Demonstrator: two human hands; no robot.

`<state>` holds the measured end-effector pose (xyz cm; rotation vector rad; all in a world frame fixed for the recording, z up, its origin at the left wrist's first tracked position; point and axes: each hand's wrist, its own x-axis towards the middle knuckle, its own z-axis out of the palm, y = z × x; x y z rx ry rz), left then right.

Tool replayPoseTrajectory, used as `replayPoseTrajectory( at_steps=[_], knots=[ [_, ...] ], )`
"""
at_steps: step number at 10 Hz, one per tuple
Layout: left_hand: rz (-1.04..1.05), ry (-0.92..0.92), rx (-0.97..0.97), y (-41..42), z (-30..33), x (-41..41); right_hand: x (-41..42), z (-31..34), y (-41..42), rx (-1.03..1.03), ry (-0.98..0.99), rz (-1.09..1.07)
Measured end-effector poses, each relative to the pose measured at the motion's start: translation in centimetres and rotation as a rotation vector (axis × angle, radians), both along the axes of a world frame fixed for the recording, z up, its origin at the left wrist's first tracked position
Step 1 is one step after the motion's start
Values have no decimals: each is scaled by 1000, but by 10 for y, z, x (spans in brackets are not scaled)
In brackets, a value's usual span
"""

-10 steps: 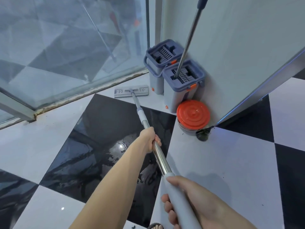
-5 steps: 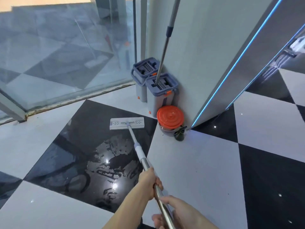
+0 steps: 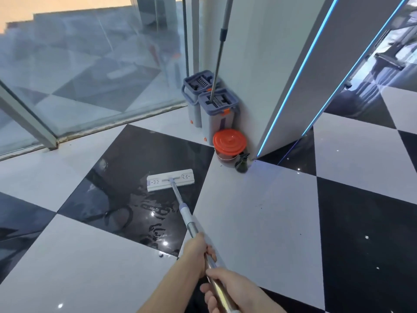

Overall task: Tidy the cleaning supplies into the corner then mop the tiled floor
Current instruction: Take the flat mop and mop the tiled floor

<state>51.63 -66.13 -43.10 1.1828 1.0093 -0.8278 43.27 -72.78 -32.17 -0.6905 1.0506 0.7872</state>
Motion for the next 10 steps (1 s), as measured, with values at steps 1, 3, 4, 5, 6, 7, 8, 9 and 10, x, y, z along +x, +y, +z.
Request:
replayPoseTrajectory(
  at_steps=[1, 3, 4, 5, 6, 7, 8, 9, 10],
  knots=[
    [24, -16, -44, 17, -9, 31, 12, 0, 12, 37, -13, 10],
    [20, -25, -11, 43, -41, 134, 60, 6, 29, 65, -49, 41],
    [7, -29, 4, 55, -51, 190, 92, 5, 35, 74, -74, 114],
    [8, -45, 11, 68, -61, 243, 130, -2, 44, 80, -89, 133],
    [37, -64, 5, 78, -75, 287, 167, -12, 54, 89, -68, 105],
    [65, -53, -76, 88, -87, 313, 195, -20, 58, 85, -52, 110],
    [107, -60, -138, 94, -94, 312, 203, -28, 64, 93, -2, 129],
    [135, -50, -166, 93, -95, 296, 203, -32, 66, 125, 58, 114],
    [180, -50, -176, 83, -82, 272, 205, -32, 60, 88, 71, 167]
  ],
)
